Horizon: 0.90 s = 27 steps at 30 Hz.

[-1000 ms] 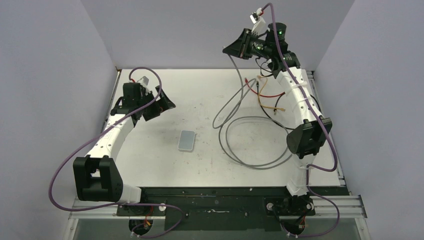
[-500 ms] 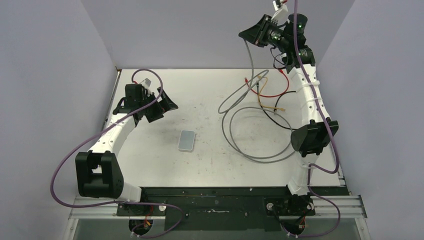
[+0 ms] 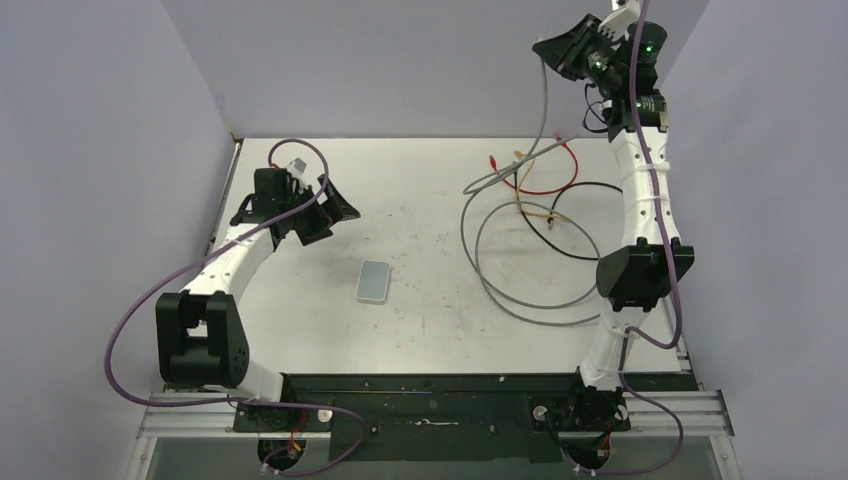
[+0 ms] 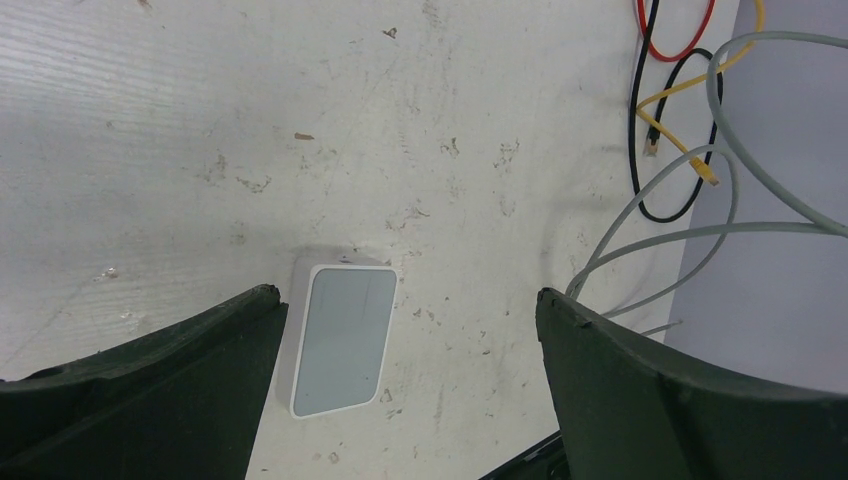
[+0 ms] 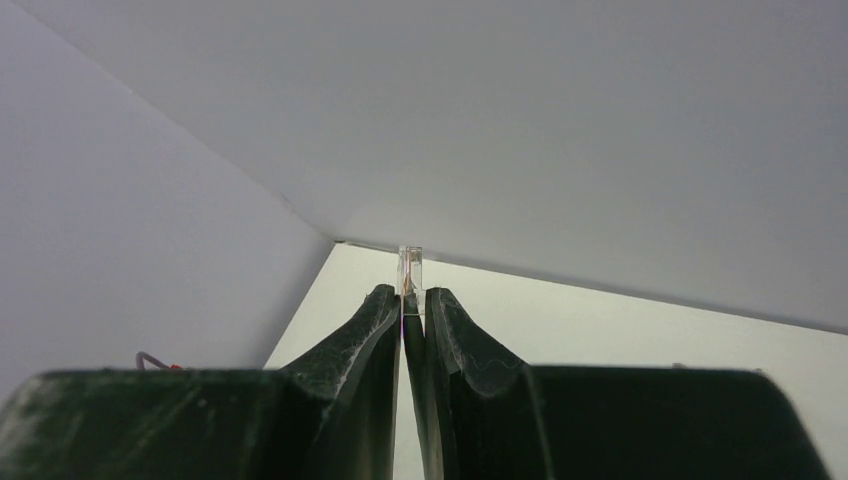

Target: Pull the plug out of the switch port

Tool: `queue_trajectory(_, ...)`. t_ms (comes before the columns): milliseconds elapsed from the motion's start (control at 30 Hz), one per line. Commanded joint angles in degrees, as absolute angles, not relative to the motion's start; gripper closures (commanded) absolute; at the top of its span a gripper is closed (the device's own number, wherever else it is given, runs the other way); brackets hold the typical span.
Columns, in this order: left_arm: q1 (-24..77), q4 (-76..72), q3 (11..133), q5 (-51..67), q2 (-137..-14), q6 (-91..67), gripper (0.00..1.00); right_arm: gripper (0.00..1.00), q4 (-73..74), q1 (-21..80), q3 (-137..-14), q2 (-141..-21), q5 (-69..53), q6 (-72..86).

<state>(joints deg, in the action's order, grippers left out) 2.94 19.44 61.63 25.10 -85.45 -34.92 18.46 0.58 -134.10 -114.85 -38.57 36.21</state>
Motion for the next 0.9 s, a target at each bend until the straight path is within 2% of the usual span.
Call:
queue_trajectory(0,2.64,15.83,62.57,27.15,-85.94,-35.48,0.04,0.95,13.21,-2.42,-139.33,-110.58,-35.45,36.47)
queue_trajectory(567,2.64,14.32,62.27,28.71,-87.21,-36.38,0.04,0.95,1.52,-6.67,-146.73,-116.12,-28.47,43.30)
queue_trajectory(867,2.64,13.46,62.69,30.07,-88.48,-36.93,0.04,0.95,-2.01,-6.34,-141.24,-116.71,-25.14,42.52)
